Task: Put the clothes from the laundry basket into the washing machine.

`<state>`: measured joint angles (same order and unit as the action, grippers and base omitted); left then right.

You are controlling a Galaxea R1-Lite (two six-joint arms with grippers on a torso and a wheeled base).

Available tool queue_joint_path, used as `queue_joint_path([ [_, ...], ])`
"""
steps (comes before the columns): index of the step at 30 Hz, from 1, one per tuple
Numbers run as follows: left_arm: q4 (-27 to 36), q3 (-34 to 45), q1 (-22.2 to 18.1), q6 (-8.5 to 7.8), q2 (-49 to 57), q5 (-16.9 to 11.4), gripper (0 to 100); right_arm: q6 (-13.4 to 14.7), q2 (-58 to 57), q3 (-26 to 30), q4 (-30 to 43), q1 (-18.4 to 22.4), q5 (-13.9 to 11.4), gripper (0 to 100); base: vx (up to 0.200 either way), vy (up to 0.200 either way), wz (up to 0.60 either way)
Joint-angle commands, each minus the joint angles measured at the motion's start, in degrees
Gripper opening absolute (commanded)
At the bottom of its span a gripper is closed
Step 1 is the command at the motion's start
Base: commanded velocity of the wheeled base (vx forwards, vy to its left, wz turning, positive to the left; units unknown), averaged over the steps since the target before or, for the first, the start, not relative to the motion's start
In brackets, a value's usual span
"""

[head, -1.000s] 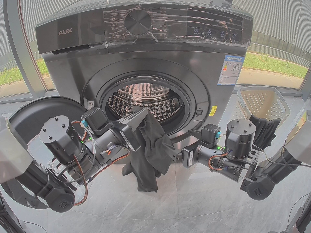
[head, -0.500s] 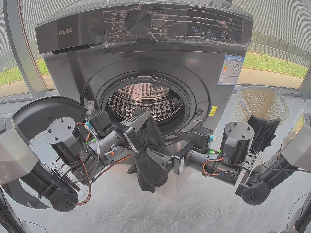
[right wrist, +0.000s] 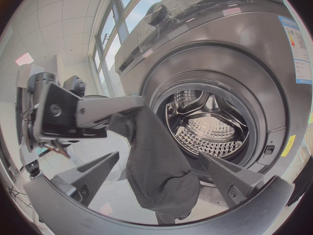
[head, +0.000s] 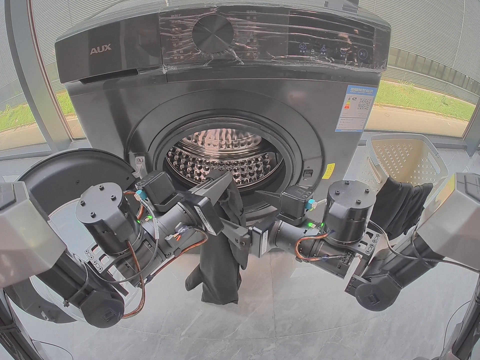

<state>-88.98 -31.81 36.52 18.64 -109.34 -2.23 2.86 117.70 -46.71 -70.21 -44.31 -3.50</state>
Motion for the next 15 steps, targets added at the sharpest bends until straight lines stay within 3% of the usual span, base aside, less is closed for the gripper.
queue_joint_path([
  [1,-0.3,0.4,0.0,0.08,0.5,-0.1,0,-0.1,3.3,-3.0,0.2,1.9,0.9,100,0.0,0.0,0.0],
  [7,-0.3,0.6,0.0,0.08,0.9,-0.4,0,-0.1,4.2,-5.0,0.2,4.3,1.0,100,0.0,0.0,0.0],
  [15,-0.3,0.6,0.1,0.08,0.8,-0.6,0,-0.1,4.1,-5.1,-0.2,3.4,0.9,100,0.0,0.0,0.0],
])
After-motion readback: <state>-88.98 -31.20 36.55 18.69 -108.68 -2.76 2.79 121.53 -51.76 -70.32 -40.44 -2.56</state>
